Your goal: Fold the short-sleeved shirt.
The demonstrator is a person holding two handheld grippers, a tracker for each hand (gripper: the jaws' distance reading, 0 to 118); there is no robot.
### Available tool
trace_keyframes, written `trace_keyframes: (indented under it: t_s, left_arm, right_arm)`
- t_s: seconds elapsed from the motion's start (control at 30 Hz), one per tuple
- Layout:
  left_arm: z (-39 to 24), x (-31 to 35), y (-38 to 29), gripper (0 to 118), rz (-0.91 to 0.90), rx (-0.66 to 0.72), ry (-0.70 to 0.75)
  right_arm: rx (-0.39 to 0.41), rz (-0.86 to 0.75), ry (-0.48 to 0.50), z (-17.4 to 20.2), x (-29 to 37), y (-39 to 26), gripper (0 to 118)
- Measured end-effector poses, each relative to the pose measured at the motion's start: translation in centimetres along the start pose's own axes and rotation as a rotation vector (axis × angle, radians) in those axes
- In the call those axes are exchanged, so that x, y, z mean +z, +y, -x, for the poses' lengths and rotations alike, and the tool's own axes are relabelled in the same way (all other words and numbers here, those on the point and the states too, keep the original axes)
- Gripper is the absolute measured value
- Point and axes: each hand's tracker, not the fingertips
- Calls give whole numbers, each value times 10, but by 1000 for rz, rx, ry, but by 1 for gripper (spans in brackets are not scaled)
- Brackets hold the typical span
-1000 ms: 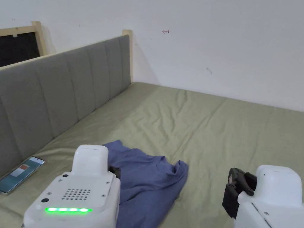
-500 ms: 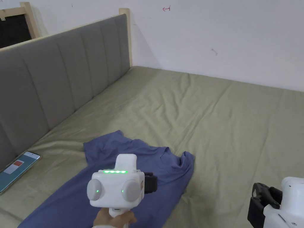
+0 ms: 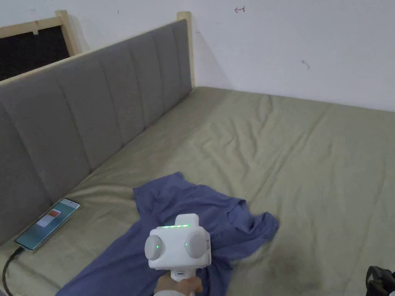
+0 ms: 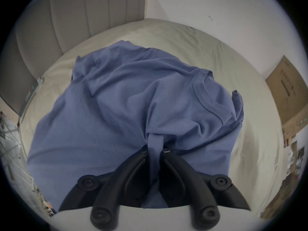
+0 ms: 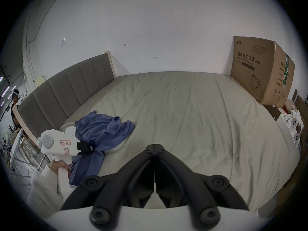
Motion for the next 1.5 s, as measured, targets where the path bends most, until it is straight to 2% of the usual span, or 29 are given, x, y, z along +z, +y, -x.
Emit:
trace_keyframes:
  t_s: [0.1,0.27,0.43,0.5,0.73,0.9,0.97,1.07,1.17,1.33,1.37,1.4,1.43,1.47,1.5]
  left_arm:
    - [3,8,4,7,13,35,-15]
    - [13,33,12,7,-9,154,-121]
    - [-13,78,39,7,-110,89,-170]
    - [-37,97,48,7,-153,65,-231]
    - [-178,177,45,7,-248,-202,-518]
    - [-285,237,16,7,-258,-416,-805]
    - [-323,247,-4,7,-246,-509,-863]
    - [-366,231,-52,7,-177,-606,-830]
    - [-391,177,-110,7,36,-637,-816]
    - [-402,87,-209,8,263,-805,-645]
    - [-401,78,-222,10,282,-827,-607]
    - [-397,72,-232,20,282,-857,-584]
    - [-394,70,-237,41,276,-864,-568]
    - [-390,71,-238,54,273,-849,-605]
    - [-389,75,-236,68,266,-826,-701]
  right_arm:
    - [-5,-3,-9,-6,3,1,0]
    - [-52,-23,-30,-21,13,6,0]
    - [-101,-63,-66,-44,31,12,0]
    - [-127,-87,-91,-55,40,15,0]
    - [-230,-179,-185,-103,79,26,0]
    - [-285,-264,-310,-134,123,33,0]
    - [-314,-295,-358,-147,140,35,0]
    - [-364,-314,-417,-175,157,29,0]
    - [-409,-311,-468,-198,167,19,0]
    - [-472,-267,-501,-226,165,1,0]
    - [-475,-256,-510,-230,162,-1,0]
    - [-477,-246,-515,-233,160,-4,0]
    - [-481,-235,-517,-235,157,-5,0]
    - [-488,-227,-516,-237,153,-6,0]
    - [-494,-220,-514,-238,150,-6,0]
